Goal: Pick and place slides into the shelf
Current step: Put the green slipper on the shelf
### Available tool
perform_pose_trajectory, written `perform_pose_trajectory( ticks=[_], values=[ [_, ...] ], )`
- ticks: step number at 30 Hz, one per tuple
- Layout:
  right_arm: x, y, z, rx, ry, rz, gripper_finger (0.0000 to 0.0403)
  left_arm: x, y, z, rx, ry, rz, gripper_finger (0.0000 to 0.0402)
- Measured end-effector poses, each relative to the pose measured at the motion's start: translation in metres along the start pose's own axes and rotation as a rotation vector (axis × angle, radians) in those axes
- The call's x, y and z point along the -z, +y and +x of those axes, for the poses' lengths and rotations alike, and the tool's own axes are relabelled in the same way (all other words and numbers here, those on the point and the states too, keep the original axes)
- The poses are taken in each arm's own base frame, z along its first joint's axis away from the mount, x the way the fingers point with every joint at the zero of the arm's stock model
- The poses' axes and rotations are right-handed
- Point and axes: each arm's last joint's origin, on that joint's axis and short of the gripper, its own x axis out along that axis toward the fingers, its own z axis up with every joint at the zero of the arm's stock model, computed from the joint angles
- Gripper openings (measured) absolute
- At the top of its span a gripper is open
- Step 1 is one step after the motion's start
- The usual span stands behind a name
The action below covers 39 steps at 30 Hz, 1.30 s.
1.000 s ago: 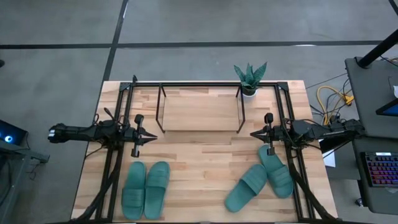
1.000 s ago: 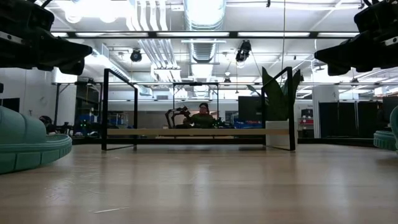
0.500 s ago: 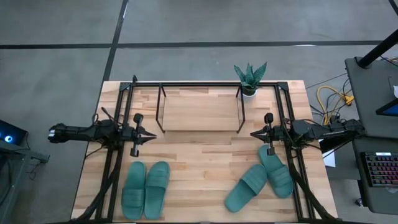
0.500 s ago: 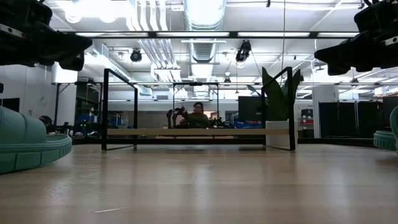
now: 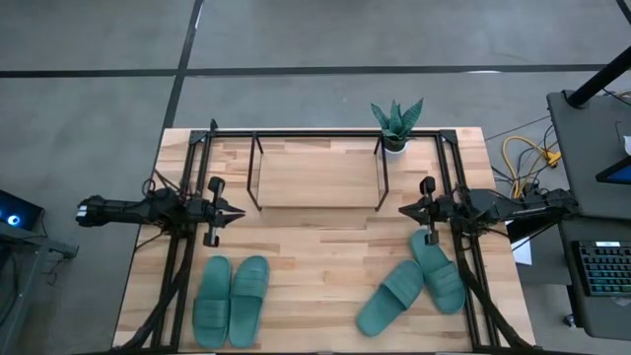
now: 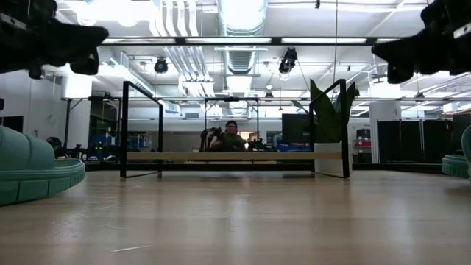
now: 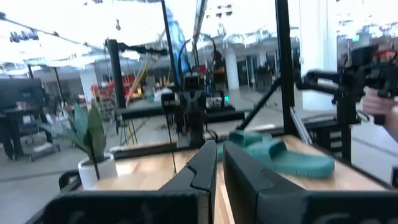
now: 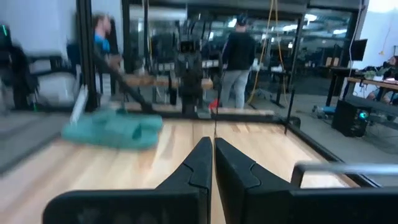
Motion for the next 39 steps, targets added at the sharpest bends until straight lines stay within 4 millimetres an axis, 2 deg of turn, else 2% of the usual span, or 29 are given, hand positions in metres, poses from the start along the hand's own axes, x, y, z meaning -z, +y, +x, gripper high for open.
perform_pose_trajectory(
  ticks=[15, 22, 25, 30, 35, 39],
  values=[
    [-0.004, 0.001, 0.0, -0.03, -0.047, -0.071, 0.0009, -0.004, 0.001, 0.0, -0.006, -0.045, 0.005, 0.0013],
    [-0.02, 0.0, -0.002, 0.0, -0.212, -0.196, 0.0012, -0.012, 0.002, 0.0, -0.028, -0.126, 0.086, 0.0013],
    [-0.023, 0.0, -0.002, -0.004, -0.245, -0.276, 0.0035, -0.012, 0.002, 0.0, -0.025, -0.124, 0.142, 0.0013],
    [-0.024, 0.006, 0.001, -0.122, -0.275, -0.32, 0.0111, -0.017, 0.002, 0.001, -0.018, -0.177, 0.174, 0.0027],
    [-0.033, 0.012, 0.005, -0.219, -0.399, -0.276, 0.0178, -0.02, 0.0, 0.007, 0.034, -0.22, 0.164, 0.0092],
    [-0.04, 0.02, 0.014, -0.279, -0.421, -0.235, 0.0199, -0.028, 0.001, 0.013, 0.042, -0.299, 0.102, 0.0142]
  ],
)
